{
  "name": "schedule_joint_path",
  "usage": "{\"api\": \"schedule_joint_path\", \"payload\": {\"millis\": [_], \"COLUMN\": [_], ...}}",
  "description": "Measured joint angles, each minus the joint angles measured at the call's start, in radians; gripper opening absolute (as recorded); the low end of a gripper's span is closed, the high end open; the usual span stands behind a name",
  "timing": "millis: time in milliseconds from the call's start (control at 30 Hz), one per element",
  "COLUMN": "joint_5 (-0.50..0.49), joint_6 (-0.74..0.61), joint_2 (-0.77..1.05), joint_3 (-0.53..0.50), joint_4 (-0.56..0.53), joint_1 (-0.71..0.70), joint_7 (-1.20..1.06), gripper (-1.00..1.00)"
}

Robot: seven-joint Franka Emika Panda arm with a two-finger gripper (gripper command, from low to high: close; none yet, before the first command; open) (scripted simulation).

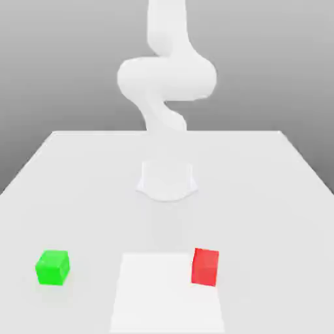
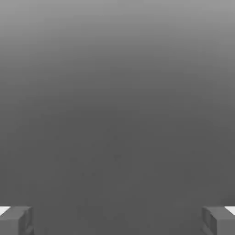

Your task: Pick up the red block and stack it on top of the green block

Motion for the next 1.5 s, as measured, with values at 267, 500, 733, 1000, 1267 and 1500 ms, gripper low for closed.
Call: {"api": "schedule_joint_path", "payload": {"millis": [267,500,733,1000,1267,1500], "joint_5": [-0.099,-0.127,0.013,-0.074,-0.189,-0.177], "joint_6": [0.161,0.300,0.441,0.552,0.654,0.642], "joint_2": [0.289,0.526,0.710,0.843,0.970,0.953], "joint_3": [0.146,0.201,0.226,0.176,0.065,0.082], "joint_4": [-0.166,-0.307,-0.436,-0.418,-0.407,-0.407], "joint_1": [-0.078,-0.098,-0.040,-0.021,0.061,0.048], "joint_7": [0.210,0.346,0.354,0.429,0.510,0.503], "gripper": [0.00,0.00,0.00,0.00,-1.00,-1.00]}}
